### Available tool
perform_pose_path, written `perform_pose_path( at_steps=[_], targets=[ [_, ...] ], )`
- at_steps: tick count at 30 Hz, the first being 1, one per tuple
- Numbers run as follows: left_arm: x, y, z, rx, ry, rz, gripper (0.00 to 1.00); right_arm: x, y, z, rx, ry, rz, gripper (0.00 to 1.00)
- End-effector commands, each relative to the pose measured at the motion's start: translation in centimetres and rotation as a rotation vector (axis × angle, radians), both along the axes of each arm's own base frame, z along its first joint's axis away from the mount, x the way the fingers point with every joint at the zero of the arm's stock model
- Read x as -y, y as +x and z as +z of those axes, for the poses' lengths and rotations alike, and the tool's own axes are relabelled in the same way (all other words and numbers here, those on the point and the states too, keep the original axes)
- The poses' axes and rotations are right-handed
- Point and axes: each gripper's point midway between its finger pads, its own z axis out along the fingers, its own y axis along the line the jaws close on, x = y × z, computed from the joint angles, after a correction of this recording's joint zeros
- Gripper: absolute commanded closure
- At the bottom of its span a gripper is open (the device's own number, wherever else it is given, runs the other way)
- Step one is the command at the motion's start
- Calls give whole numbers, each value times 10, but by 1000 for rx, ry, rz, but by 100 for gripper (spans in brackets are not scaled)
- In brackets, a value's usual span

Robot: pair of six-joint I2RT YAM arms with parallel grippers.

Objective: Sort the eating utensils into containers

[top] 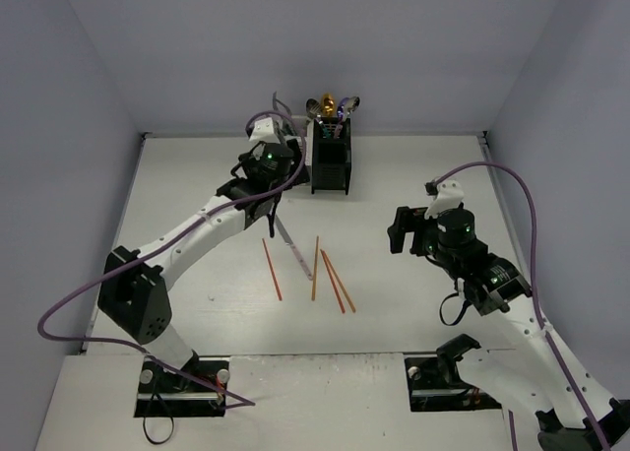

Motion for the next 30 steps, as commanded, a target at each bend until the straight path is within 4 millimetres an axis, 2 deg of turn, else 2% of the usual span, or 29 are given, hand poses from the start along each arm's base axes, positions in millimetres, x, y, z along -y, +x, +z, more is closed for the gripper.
perform_pose_path(
  at_steps=[1,6,11,18,26,30],
  targets=[
    [-9,-45,-81,-357,-22,87,22,-8,0,16,31,62,24,15],
    [14,-56,-140,-589,-43,85,22,-16,-4,6,-18,70,63,15],
    [27,-65,-177,-738,-40,84,29,-19,-9,6,-19,86,88,14],
    [28,-80,-200,-843,-56,128,49,-19,-14,7,-18,95,99,14],
    [18,-103,-212,-924,-40,174,61,-18,-15,7,-17,97,97,13],
    [10,-109,-217,-952,5,190,73,-18,-15,5,-21,95,93,13]
  ],
)
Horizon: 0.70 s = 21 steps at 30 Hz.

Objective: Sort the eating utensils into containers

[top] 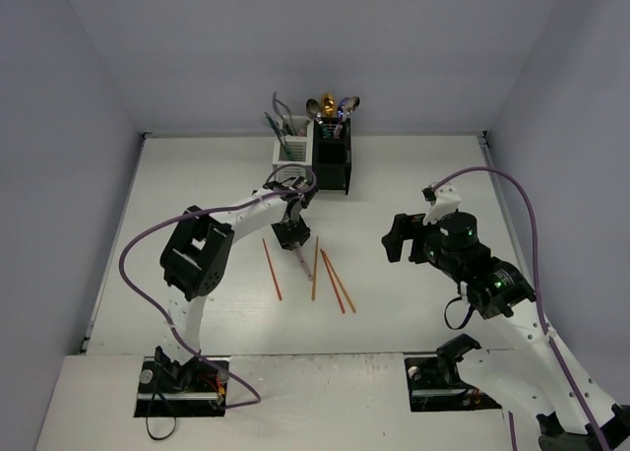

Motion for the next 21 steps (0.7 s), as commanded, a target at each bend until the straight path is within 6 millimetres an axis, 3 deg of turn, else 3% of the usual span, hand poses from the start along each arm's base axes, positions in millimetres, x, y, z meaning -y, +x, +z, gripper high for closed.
perform_pose_path(
  at_steps=[1,8,12,16,21],
  targets=[
    [-15,-23,-3,-86,61,13,75,-3,3,9,33,35,-2,13],
    [-25,-33,-15,-140,119,-12,100,-2,2,12,43,42,-3,13],
    [-22,-24,1,-90,108,-30,100,-2,1,12,43,41,-1,13],
    [-21,7,62,107,112,-67,100,-1,2,16,52,46,-4,13],
    [-19,56,176,444,143,-145,100,1,3,16,50,42,-18,13]
  ],
)
